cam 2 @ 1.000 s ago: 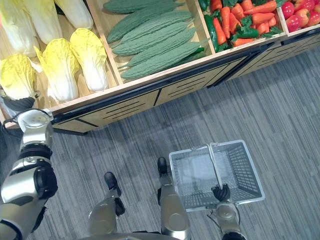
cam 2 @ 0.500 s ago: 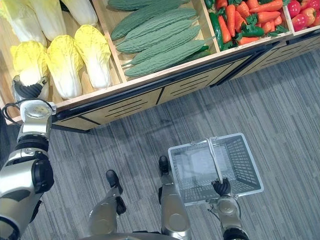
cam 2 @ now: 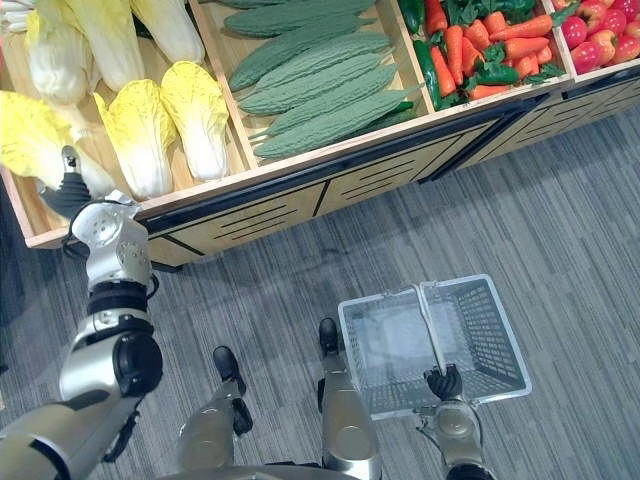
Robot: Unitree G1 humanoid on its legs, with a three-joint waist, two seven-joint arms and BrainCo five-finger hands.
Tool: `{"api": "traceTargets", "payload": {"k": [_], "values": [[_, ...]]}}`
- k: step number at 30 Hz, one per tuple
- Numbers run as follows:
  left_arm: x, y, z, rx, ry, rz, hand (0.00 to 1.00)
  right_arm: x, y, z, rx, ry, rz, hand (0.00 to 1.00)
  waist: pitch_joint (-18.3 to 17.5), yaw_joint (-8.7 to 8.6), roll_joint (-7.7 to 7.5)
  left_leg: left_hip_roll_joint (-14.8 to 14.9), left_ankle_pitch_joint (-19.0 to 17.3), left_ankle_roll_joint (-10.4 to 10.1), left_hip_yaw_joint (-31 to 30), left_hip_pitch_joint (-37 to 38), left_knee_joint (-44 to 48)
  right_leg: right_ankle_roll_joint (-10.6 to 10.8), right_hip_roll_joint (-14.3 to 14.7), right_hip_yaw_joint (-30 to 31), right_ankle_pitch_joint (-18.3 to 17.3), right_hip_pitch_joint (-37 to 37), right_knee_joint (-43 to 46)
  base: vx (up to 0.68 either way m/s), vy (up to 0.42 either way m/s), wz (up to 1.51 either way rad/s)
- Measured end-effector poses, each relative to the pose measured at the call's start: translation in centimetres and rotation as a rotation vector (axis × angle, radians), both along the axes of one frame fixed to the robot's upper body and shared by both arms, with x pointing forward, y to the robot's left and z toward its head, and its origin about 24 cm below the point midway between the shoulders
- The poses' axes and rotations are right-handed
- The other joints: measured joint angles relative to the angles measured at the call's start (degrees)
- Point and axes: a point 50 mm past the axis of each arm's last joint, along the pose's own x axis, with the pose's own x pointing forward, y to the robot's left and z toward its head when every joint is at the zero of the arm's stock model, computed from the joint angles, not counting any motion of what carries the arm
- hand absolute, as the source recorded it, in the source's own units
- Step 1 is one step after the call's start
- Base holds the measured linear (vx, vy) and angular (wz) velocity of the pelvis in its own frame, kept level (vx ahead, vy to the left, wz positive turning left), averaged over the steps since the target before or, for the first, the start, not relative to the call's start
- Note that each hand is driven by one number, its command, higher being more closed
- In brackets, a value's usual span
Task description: Pick vegetable in the basket
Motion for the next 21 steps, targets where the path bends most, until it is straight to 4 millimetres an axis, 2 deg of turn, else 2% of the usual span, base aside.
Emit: {"api": "traceTargets", "payload": {"k": [6, 9, 11, 14, 16, 20, 21], "values": [[-2.3, 0.9, -1.4, -0.049, -0.007, 0.124, 1.00, -0.9, -0.1, -0.6, 0.009, 0.036, -0.026, 1.00, -0.1, 0.10, 0.01, -0.4, 0.0, 0.0, -0.1, 1.6, -0.3, 0.0, 0.2, -0.2, 0.0, 1.5, -0.1, 0.00, 0.000, 0.00], [-3.4, 1.0, -0.1, -0.020, -0.073, 0.173, 1.00, -1.2, -0.2, -0.7, 0.012, 0.045, -0.035, 1.00, -0.1, 0.12, -0.02, -0.6, 0.2, 0.1, -0.4, 1.7, -0.3, 0.0, 0.1, -0.5, 0.0, 1.9, -0.1, 0.00, -0.001, 0.04], [-4.1, 1.0, 0.8, 0.040, -0.097, 0.208, 1.00, -1.7, -0.2, -1.0, 0.021, 0.060, -0.052, 1.00, -1.3, 0.11, 0.04, -0.6, 0.2, 0.2, -0.3, 1.9, -0.3, 0.0, 0.1, -0.7, 0.0, 2.1, -0.3, 0.00, -0.002, 0.03], [-5.2, 0.8, 1.2, 0.112, -0.111, 0.227, 1.00, -2.7, -0.3, -1.5, 0.028, 0.091, -0.066, 1.00, -3.8, 0.12, 0.35, -0.5, 0.2, 0.1, -0.3, 2.6, -0.3, 0.0, 0.1, -0.6, 0.0, 3.1, -0.9, 0.04, -0.005, -0.03], [-5.7, 0.2, 1.8, 0.239, -0.100, 0.216, 1.00, -3.2, -0.6, -1.5, 0.026, 0.099, -0.082, 1.00, -5.0, 0.14, 0.46, -0.5, -0.1, -0.2, -0.1, 3.7, -0.3, 0.0, 0.2, -0.4, 0.0, 4.1, -1.1, 0.04, -0.002, -0.06], [-5.9, -1.0, 2.6, 0.418, -0.098, 0.139, 1.00, -2.9, -1.7, -1.0, 0.003, 0.084, -0.091, 1.00, -6.4, 0.27, 0.40, -0.5, -0.9, -0.8, 1.8, 5.3, -0.4, 0.0, 0.5, 1.5, 0.0, 4.4, -1.0, 0.00, -0.001, -0.26], [-6.1, -1.1, 2.7, 0.499, -0.080, 0.109, 1.00, -2.4, -2.5, -0.4, -0.020, 0.078, -0.073, 1.00, -6.7, 0.25, 0.48, -0.5, -1.2, -1.0, 3.1, 6.1, -0.4, 0.1, 0.7, 2.8, -0.1, 4.4, -1.1, -0.01, 0.001, -0.45]]}}
